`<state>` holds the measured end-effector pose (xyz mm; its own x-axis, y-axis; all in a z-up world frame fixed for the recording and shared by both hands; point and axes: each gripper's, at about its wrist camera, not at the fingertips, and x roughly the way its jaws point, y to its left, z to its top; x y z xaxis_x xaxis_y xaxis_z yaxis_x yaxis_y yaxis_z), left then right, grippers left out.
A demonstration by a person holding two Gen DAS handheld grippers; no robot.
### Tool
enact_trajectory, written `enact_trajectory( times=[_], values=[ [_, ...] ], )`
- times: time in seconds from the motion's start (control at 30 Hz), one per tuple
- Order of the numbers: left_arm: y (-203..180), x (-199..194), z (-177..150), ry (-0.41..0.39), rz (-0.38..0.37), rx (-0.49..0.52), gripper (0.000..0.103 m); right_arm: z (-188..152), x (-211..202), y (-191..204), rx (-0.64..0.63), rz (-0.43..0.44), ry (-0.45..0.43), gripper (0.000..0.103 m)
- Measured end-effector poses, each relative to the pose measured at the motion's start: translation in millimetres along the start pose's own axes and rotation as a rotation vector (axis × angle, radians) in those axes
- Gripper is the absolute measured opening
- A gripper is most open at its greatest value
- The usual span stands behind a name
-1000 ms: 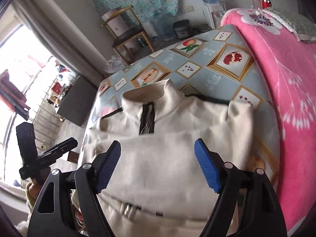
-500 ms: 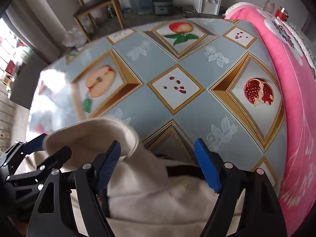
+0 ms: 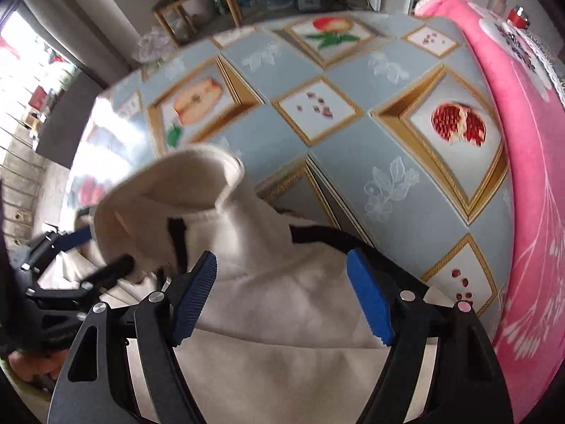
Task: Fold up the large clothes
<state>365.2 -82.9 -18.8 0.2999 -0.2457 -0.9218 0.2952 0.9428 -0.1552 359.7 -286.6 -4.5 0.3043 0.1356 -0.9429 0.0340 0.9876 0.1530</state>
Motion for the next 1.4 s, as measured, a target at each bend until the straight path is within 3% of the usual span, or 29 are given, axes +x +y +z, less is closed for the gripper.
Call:
enact_trajectory(
  times=[0.13,0.2,0.37,0.6,0.73,1.0,1.17,1.2,1.23,1.3,1.4],
  values=[
    [2,1,0,-0.013,-0.014,-0.033,0.073,20,-11,15,-0.003,-0.011,-0.057,0.075],
    [3,3,2,-0.013,-0.01,-0.039,0.073,34,-1,22,-0.007,-0.031,-0.034,0.075],
    [5,10,3,-0.004,-0.016,-0.069,0.073,56,32,35,-0.04,-0.226,-0.006,0.074],
    [7,15,5,-0.004,-0.032,-0.062,0.073,62,50,36,-0.08,-0.329,0.037,0.071],
    [9,15,2,-0.009,-0.046,-0.066,0.073,57,45,39,-0.096,-0.299,0.088,0.058],
    [9,7,-2,-0.035,-0.042,-0.036,0.073,19,11,33,-0.098,-0.121,0.163,0.046],
    [8,5,-5,-0.043,-0.039,-0.024,0.07,-7,6,31,-0.122,-0.069,0.124,0.023],
    [7,3,-6,-0.053,-0.04,-0.021,0.066,-11,6,30,-0.126,-0.066,0.108,0.017],
    [7,-1,-8,-0.071,-0.038,-0.018,0.054,-16,4,30,-0.122,-0.056,0.091,0.009],
    [8,-9,-13,-0.105,-0.026,-0.01,0.022,-22,-2,28,-0.125,-0.043,0.05,0.008],
    [11,-26,-26,-0.153,-0.026,0.01,0.012,-45,-21,33,-0.161,-0.04,-0.035,0.008]
  ],
)
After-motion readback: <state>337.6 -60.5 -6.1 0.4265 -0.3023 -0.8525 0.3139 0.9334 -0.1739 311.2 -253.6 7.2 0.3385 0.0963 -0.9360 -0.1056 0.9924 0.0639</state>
